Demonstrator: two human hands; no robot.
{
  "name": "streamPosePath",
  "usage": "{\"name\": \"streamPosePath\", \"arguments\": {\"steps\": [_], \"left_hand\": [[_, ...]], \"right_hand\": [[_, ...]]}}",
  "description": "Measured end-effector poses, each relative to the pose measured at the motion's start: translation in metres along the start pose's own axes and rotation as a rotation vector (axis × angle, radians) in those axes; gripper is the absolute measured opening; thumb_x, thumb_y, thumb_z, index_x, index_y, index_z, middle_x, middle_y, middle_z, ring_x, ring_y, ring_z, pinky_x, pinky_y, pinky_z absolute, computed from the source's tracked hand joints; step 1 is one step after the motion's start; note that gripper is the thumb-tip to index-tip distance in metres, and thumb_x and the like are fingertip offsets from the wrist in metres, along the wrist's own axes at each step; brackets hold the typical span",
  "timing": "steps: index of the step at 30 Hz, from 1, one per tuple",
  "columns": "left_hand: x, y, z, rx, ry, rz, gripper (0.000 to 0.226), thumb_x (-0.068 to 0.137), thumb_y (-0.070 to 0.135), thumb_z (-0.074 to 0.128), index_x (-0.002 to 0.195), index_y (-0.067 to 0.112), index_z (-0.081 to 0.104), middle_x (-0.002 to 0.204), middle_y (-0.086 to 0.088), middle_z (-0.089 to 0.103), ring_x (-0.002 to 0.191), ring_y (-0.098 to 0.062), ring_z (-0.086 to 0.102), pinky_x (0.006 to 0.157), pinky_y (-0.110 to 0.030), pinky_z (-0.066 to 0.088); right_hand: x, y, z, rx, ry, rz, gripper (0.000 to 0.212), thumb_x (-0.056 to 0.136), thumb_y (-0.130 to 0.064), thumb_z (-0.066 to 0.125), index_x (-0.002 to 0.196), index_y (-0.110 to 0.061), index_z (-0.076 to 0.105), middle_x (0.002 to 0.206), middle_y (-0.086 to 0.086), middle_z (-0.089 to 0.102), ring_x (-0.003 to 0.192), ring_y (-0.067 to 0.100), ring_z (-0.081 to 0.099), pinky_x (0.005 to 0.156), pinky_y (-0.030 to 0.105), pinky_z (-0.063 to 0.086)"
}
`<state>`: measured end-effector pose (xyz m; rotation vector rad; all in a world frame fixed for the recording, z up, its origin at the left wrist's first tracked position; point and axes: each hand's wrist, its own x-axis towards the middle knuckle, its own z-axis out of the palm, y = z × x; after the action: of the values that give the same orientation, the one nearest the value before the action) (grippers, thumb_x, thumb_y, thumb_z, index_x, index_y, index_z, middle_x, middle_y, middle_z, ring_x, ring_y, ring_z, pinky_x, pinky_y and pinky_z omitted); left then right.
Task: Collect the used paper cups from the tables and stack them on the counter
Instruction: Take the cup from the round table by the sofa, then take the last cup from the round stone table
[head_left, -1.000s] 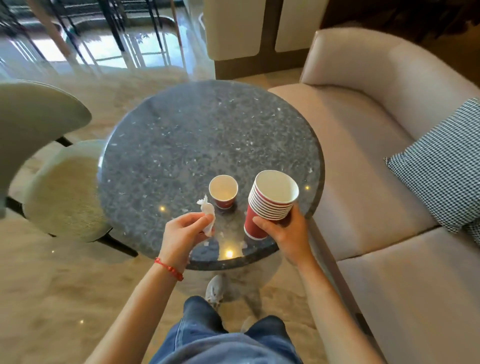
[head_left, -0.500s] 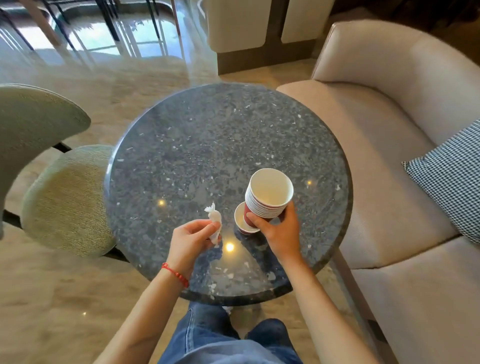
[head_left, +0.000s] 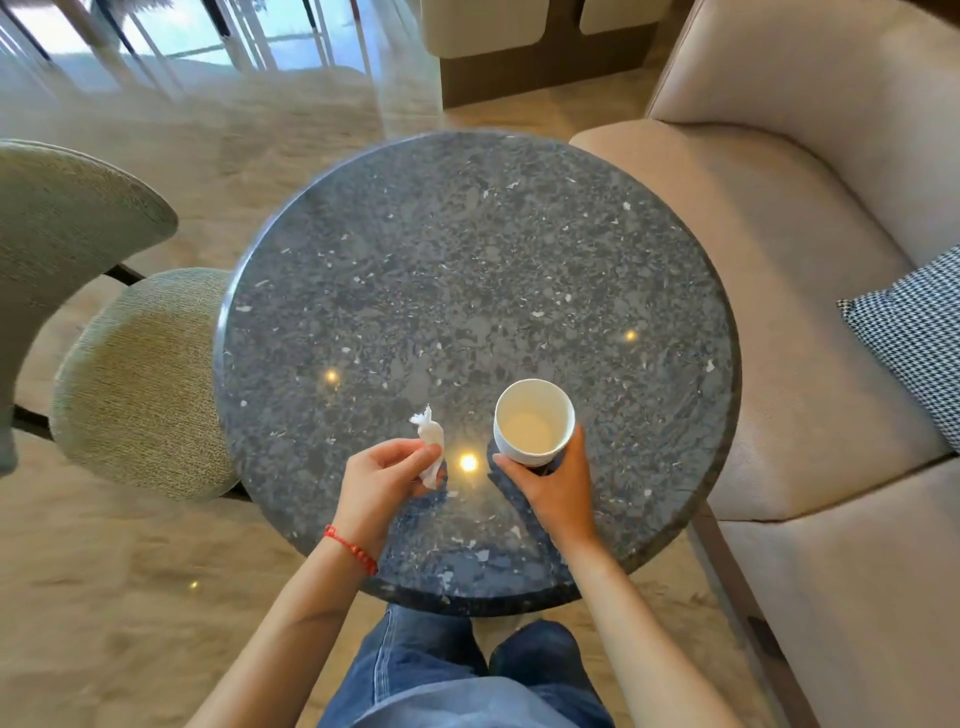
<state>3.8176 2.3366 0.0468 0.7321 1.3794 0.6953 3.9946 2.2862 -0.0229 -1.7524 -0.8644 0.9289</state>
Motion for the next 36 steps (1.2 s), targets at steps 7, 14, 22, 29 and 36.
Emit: {"name": "streamPosePath", "arguments": {"steps": [7, 14, 22, 29, 36], "left_hand": [[0.007, 0.000, -0.004, 0.002, 0.005, -0.011, 0.010, 0.079, 0.009, 0.068, 0.071, 0.013, 0.073, 0.065, -0.002, 0.071, 0.062, -0.015, 0.065, 0.063, -0.024, 0.055], [0.011, -0.001, 0.008, 0.053, -0.062, -0.020, 0.008, 0.080, 0.008, 0.067, 0.073, 0.010, 0.071, 0.062, 0.000, 0.071, 0.059, -0.010, 0.065, 0.055, -0.018, 0.053], [0.013, 0.004, 0.059, 0.220, -0.227, -0.003, 0.013, 0.081, 0.007, 0.067, 0.069, 0.011, 0.070, 0.060, 0.000, 0.068, 0.059, -0.014, 0.061, 0.062, -0.023, 0.053], [-0.018, -0.012, 0.123, 0.384, -0.462, 0.023, 0.009, 0.081, 0.009, 0.066, 0.073, 0.007, 0.070, 0.071, -0.012, 0.064, 0.070, -0.022, 0.058, 0.067, -0.028, 0.053], [-0.082, -0.068, 0.190, 0.565, -0.689, 0.034, 0.014, 0.079, 0.010, 0.069, 0.066, 0.014, 0.072, 0.070, -0.011, 0.066, 0.074, -0.027, 0.059, 0.078, -0.040, 0.053]], "right_hand": [[-0.002, 0.006, 0.011, -0.028, 0.101, 0.000, 0.082, 0.058, -0.022, 0.089, 0.114, -0.054, 0.036, 0.114, -0.016, 0.053, 0.103, -0.020, 0.048, 0.083, -0.001, 0.037], [-0.010, 0.001, 0.007, 0.047, 0.171, 0.024, 0.073, 0.056, -0.033, 0.086, 0.110, -0.055, 0.043, 0.106, -0.027, 0.057, 0.099, -0.015, 0.054, 0.076, 0.000, 0.040], [-0.044, 0.004, -0.048, 0.189, 0.297, 0.131, 0.076, 0.061, -0.013, 0.087, 0.126, -0.016, 0.047, 0.116, -0.003, 0.062, 0.105, 0.000, 0.059, 0.087, 0.010, 0.046], [-0.107, 0.014, -0.103, 0.319, 0.538, 0.190, 0.078, 0.056, -0.017, 0.087, 0.124, -0.010, 0.050, 0.114, 0.006, 0.064, 0.103, 0.013, 0.062, 0.085, 0.017, 0.050], [-0.204, 0.045, -0.161, 0.368, 0.845, 0.235, 0.069, 0.055, -0.024, 0.085, 0.116, -0.016, 0.054, 0.103, -0.001, 0.068, 0.094, 0.007, 0.064, 0.076, 0.014, 0.048]]}}
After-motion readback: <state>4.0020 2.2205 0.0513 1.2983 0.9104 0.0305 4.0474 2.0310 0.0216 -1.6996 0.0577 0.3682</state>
